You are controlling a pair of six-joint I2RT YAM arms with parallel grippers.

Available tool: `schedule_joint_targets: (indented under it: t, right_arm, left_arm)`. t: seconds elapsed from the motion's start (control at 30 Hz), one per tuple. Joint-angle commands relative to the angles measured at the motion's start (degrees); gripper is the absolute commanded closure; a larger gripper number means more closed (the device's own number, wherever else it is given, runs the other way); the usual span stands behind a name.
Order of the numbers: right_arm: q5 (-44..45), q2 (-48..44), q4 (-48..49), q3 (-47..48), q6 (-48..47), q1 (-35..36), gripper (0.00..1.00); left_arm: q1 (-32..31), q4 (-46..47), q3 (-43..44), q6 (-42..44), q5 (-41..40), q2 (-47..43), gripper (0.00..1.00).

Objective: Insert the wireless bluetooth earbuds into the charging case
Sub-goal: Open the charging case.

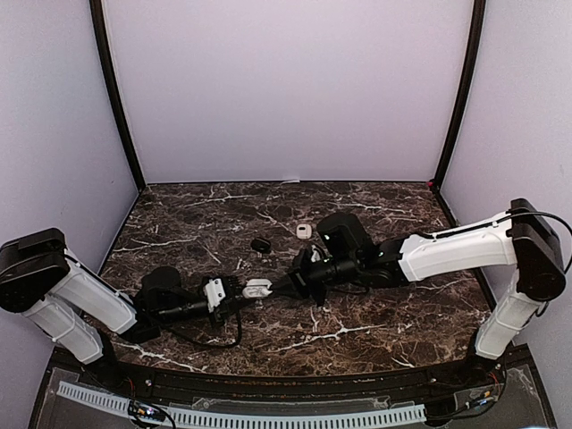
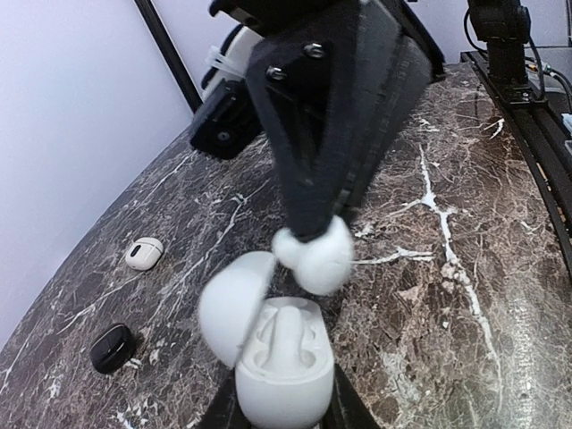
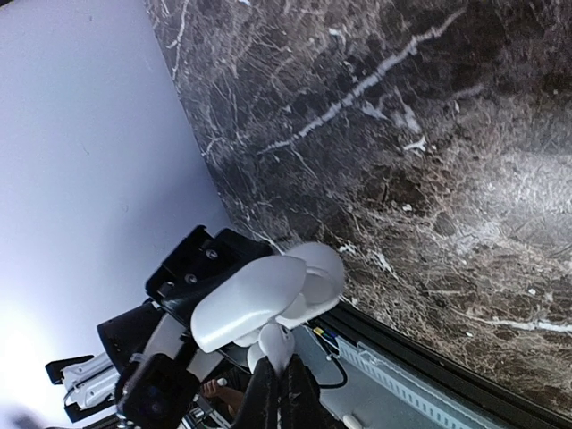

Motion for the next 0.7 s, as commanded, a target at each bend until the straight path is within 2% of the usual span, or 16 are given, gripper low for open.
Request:
schedule_joint_targets:
  t: [0.0, 0.43, 0.57, 0.67]
  right_arm:
    - [2.77, -2.08, 1.86, -0.03, -0.48, -0.86, 1.0]
    - [0.67, -0.05, 2.27, 1.33, -0.55, -0.92, 1.0]
    - [0.9, -0.06, -0.05, 2.1, -1.29, -0.95, 1.0]
    - [1.03, 0.11, -0.7, 2.56, -1.27, -0.93, 1.0]
  left_arm:
    - [-0.84, -0.28, -0.14, 1.08, 2.05, -0.81, 0.97]
    - [-0.63, 2.7, -0.32, -5.82, 5.08, -0.41, 0.96]
    - [2.93, 10.15, -1.65, -14.42, 11.3, 1.36, 0.96]
    - [4.42, 16.07, -2.73, -17.15, 14.05, 3.81, 0.96]
